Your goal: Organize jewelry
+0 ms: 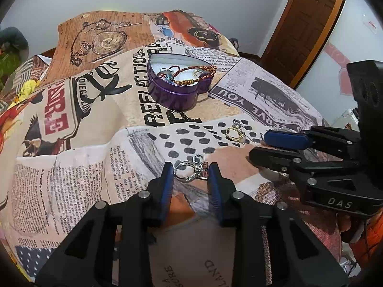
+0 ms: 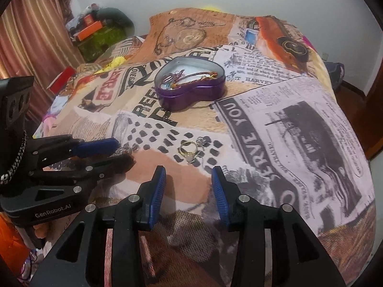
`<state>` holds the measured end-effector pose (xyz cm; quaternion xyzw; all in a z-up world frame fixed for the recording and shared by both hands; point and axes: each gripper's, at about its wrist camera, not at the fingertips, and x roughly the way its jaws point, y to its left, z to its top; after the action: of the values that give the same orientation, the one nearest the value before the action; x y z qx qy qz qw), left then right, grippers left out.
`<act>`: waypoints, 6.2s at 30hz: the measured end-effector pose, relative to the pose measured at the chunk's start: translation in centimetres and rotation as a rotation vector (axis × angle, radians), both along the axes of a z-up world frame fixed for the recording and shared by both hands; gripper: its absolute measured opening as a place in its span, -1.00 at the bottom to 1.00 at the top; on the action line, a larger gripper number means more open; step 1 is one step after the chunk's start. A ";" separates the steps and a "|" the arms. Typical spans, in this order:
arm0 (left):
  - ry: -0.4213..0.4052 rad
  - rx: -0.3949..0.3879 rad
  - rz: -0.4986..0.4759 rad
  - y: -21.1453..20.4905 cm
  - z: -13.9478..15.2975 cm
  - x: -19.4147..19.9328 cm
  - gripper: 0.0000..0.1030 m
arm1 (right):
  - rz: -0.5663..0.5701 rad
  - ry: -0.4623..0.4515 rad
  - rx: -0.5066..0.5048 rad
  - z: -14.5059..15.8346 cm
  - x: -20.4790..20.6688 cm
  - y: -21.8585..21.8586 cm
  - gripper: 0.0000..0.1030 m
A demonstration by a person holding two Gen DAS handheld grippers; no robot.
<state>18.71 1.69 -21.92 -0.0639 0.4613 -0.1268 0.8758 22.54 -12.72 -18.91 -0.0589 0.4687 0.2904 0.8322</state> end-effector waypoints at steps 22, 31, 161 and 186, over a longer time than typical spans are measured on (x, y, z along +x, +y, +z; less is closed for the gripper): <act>-0.028 -0.022 0.030 1.5 -0.1 0.0 -0.43 | 0.045 0.003 -0.046 -0.9 2.2 2.3 -0.63; -0.027 -0.021 0.030 1.5 0.0 0.0 -0.43 | 0.090 -0.013 -0.091 -1.1 2.5 3.0 -0.63; -0.131 0.093 0.020 0.9 3.2 11.2 -0.43 | 0.005 -0.127 0.090 3.9 10.6 2.7 -0.66; -0.112 0.091 0.067 2.6 3.1 10.5 -0.43 | 0.054 -0.031 0.075 2.1 11.4 4.5 -0.66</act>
<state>29.18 4.30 -18.83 -0.0324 0.4142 -0.0796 0.9061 33.91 -8.22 -16.86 -0.0445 0.4427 0.3291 0.8329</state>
